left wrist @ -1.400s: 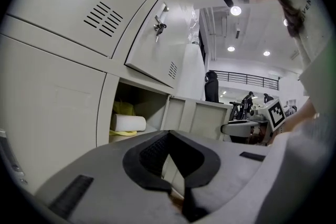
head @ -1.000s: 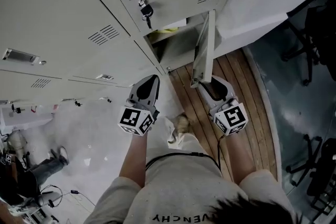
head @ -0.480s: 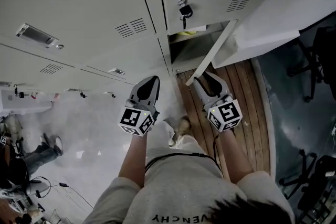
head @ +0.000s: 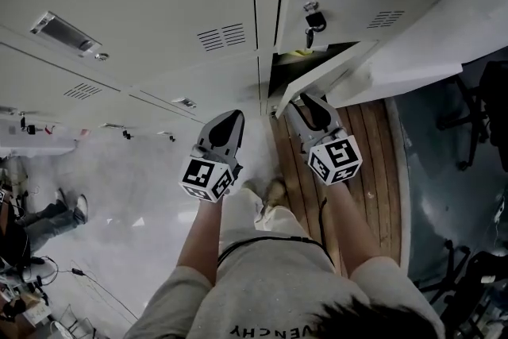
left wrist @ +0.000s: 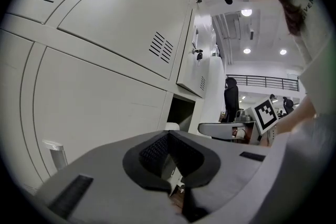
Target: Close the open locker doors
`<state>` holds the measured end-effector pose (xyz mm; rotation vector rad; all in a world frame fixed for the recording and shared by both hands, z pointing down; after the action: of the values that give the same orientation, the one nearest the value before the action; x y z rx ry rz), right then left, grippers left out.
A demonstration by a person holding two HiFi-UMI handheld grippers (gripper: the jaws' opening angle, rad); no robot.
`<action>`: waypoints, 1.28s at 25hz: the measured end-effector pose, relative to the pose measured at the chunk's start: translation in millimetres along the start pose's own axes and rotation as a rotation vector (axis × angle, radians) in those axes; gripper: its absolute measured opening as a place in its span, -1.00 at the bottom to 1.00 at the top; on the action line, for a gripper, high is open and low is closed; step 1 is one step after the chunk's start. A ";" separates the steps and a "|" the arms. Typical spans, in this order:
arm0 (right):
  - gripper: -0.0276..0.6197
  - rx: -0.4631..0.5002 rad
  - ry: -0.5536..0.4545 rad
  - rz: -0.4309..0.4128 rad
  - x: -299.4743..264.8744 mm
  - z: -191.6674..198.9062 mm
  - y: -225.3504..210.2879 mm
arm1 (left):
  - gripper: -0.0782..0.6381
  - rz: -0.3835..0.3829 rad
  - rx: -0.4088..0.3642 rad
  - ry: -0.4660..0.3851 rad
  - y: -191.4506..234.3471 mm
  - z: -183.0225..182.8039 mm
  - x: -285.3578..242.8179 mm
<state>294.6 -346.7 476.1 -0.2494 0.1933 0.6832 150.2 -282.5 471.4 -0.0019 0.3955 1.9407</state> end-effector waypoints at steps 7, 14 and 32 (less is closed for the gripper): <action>-0.53 -0.001 -0.004 -0.015 -31.0 -5.0 -7.0 | -0.79 -0.011 -0.001 -0.009 11.0 1.0 -2.9; -0.53 -0.011 -0.010 -0.027 -51.3 -5.4 -15.3 | -0.79 -0.024 -0.003 -0.013 16.3 5.2 -5.3; -0.63 -0.020 -0.030 0.019 -75.9 -9.1 -26.0 | -0.79 -0.111 0.018 -0.010 19.7 21.4 29.1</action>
<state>252.9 -414.1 491.2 -0.2566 0.1609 0.7071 124.8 -257.2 491.6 -0.0025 0.3986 1.8274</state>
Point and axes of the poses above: the fingertips, and each gripper's own axes: x backward along the fingers, y to its left, z out of its underside, the point moved 3 cm from there along x, backward along the fingers, and after that the axes turned 3 degrees about y, right-handed, at the moved point
